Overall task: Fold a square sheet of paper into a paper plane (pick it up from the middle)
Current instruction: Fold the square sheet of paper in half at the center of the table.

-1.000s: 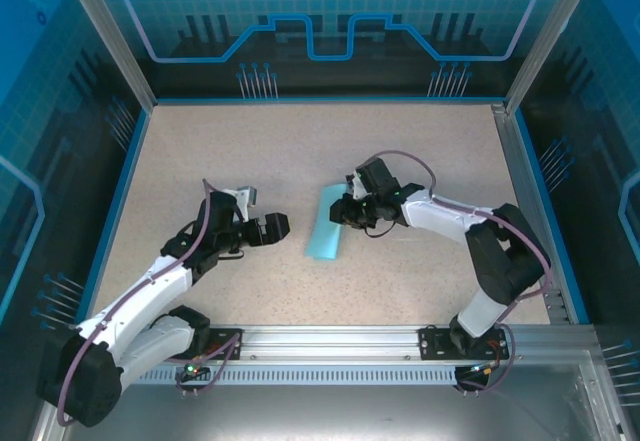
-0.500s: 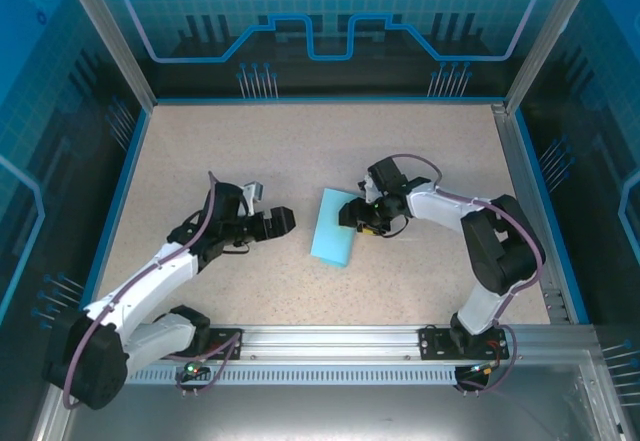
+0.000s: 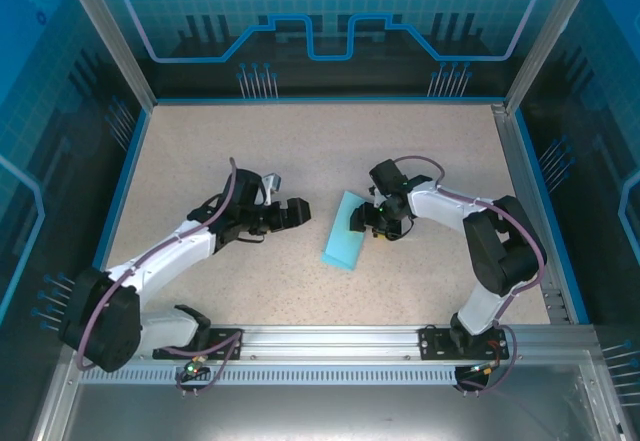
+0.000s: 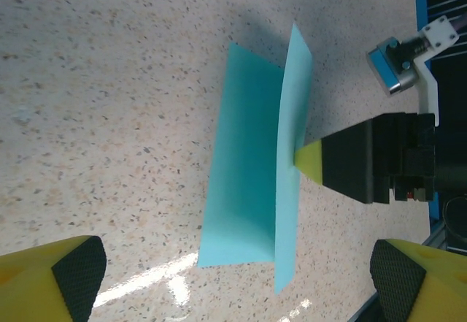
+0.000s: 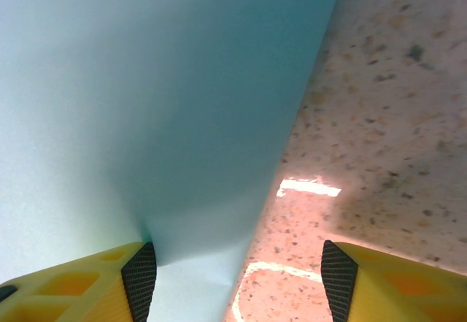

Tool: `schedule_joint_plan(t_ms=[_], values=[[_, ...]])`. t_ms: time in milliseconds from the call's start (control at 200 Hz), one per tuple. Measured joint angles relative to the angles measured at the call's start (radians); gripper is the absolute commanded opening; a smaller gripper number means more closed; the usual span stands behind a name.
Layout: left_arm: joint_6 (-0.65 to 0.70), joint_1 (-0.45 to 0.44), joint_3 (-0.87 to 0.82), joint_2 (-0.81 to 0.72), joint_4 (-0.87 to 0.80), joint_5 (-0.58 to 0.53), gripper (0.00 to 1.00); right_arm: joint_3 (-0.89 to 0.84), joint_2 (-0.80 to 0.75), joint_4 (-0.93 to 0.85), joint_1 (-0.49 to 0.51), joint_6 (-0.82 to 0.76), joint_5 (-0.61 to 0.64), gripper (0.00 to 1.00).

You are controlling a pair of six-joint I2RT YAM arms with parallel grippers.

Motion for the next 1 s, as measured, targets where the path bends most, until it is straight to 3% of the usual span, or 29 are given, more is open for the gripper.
schedule_joint_plan(t_ms=[425, 1000], values=[[-0.023, -0.034, 0.056, 0.12, 0.024, 0.009, 0.88, 0.106, 0.087, -0.071, 0.071, 0.001, 0.092, 0.65], [-0.023, -0.034, 0.067, 0.153, 0.046, 0.024, 0.85, 0.118, 0.112, -0.142, 0.064, 0.001, 0.155, 0.68]])
